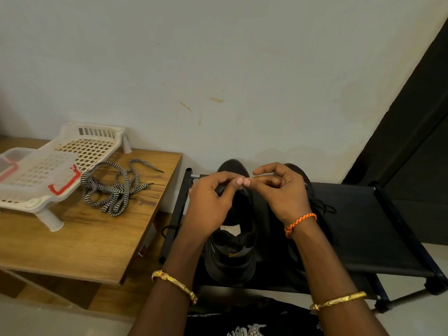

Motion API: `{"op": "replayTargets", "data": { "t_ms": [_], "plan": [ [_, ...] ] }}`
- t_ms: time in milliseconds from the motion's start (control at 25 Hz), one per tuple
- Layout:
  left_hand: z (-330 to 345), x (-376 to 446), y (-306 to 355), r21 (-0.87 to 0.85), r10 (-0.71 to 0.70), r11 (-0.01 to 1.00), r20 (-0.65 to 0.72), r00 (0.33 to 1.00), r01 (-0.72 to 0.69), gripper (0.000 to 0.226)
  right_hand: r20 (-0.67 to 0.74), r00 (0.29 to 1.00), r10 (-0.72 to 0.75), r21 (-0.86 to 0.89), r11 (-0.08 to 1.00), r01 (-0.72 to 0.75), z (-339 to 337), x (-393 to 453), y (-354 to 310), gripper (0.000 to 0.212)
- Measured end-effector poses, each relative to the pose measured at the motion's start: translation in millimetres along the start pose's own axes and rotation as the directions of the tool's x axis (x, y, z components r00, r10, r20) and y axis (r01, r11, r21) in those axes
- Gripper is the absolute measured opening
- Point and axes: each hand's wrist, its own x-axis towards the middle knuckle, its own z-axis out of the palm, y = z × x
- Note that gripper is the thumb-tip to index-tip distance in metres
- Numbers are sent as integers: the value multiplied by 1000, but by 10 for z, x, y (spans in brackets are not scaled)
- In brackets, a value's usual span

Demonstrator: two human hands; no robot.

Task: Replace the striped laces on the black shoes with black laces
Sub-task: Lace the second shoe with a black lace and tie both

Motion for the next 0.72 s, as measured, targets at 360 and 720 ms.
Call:
{"op": "replayTargets", "data": {
  "t_ms": [360, 720],
  "plan": [
    [148, 6, -127, 469, -64, 874, -146, 987, 126, 15, 13, 994, 111, -573, 815, -84, 35, 35, 302, 10],
    [247, 2, -240, 469, -220, 842, -155, 963, 268, 10, -120, 903, 413, -232, 873, -430, 49, 94, 284, 14]
  ]
}}
